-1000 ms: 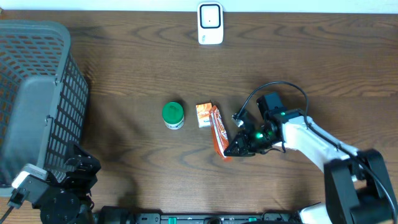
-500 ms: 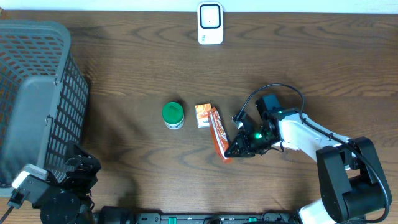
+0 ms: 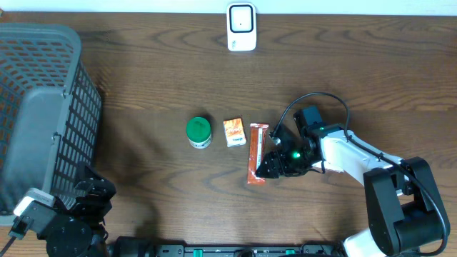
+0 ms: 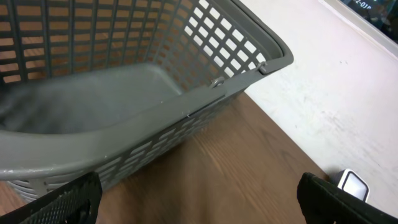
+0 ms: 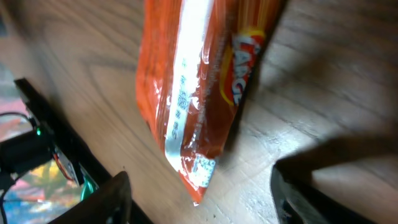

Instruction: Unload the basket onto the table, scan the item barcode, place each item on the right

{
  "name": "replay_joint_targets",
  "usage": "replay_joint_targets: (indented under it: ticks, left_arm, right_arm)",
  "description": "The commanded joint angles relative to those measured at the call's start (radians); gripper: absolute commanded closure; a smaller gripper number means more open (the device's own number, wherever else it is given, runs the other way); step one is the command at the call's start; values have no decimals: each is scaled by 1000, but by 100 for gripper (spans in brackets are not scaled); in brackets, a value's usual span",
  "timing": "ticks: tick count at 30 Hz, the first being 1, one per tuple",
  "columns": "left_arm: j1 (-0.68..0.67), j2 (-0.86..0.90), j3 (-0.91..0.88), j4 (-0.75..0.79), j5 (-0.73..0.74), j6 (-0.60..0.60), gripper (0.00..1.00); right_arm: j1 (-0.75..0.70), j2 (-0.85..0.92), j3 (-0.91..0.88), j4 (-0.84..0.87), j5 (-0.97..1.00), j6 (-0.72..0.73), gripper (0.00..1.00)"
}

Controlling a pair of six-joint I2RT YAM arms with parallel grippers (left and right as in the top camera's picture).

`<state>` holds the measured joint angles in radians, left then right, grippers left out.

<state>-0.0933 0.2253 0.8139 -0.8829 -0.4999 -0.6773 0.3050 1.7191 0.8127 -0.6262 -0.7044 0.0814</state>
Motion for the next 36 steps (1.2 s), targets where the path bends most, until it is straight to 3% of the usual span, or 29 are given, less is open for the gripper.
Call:
replay_joint_targets:
  ticks: [1, 4, 9, 16, 21, 28, 36]
  left_arm:
    - [3, -3, -3, 1, -6, -1, 2]
    - [3, -3, -3, 1, -6, -1, 2]
    - [3, -3, -3, 1, -6, -1, 2]
    - [3, -3, -3, 1, -6, -1, 2]
    - [3, -3, -3, 1, -6, -1, 2]
    - [3, -3, -3, 0, -6, -1, 2]
    - [3, -3, -3, 1, -6, -1, 2]
  right_arm:
    - [-4, 7, -3, 36, 69, -31, 24]
    - [-4, 7, -3, 78, 71, -30, 19]
    - [-4, 7, -3, 130, 71, 80, 20]
    - [-4, 8, -17, 161, 119, 121, 20]
    - [-3, 27, -86, 270, 138, 203, 20]
    - [-2, 64, -174, 377, 140, 255, 34]
    - [-2, 66, -223, 418, 139, 255, 35]
